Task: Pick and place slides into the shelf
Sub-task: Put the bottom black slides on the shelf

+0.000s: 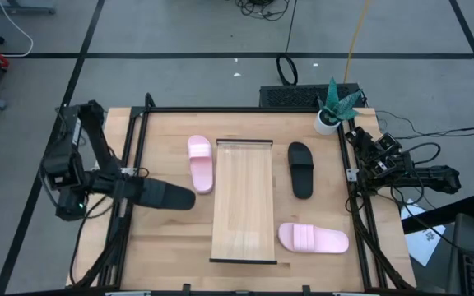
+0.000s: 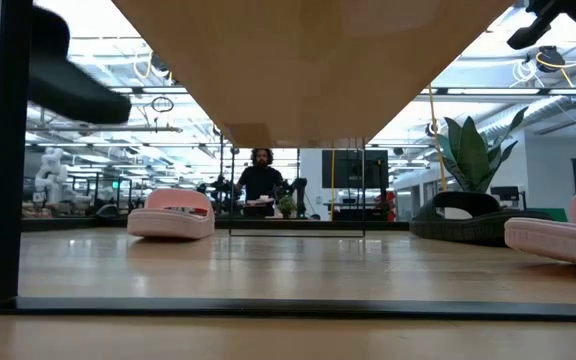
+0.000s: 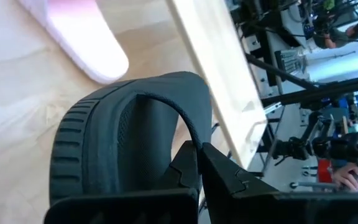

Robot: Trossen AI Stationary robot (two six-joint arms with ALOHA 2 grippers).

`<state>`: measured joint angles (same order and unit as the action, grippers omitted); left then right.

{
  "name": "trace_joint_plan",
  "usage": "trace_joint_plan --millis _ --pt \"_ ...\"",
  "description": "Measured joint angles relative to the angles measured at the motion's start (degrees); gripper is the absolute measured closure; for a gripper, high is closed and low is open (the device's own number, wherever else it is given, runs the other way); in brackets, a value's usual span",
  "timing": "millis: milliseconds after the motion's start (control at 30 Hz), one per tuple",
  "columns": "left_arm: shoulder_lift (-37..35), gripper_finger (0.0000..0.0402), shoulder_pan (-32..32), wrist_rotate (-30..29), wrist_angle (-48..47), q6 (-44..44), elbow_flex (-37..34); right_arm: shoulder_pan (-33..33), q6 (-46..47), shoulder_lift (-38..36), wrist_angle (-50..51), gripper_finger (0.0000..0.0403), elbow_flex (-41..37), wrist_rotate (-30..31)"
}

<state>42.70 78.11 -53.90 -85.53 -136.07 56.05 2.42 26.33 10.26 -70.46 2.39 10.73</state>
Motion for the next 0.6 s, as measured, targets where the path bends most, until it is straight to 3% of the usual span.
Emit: trace_joint_plan --millis 133,367,600 --pt "0.7 0.0401 -0.7 -1.6 -4.4 1.3 5.9 0.0 0.0 0.0 0.1 0.0293 0.0 0.0" --pt "4.4 0.0401 -4.8 -12.4 -4.0 6.0 13.4 0.0 0.0 0.0 0.7 0.0293 0.0 0.0" --pt "10.0 0.0401 -10.4 -20.6 10.7 13.8 14.8 0.0 -0.2 0.0 0.7 0.0293 0.0 0.4"
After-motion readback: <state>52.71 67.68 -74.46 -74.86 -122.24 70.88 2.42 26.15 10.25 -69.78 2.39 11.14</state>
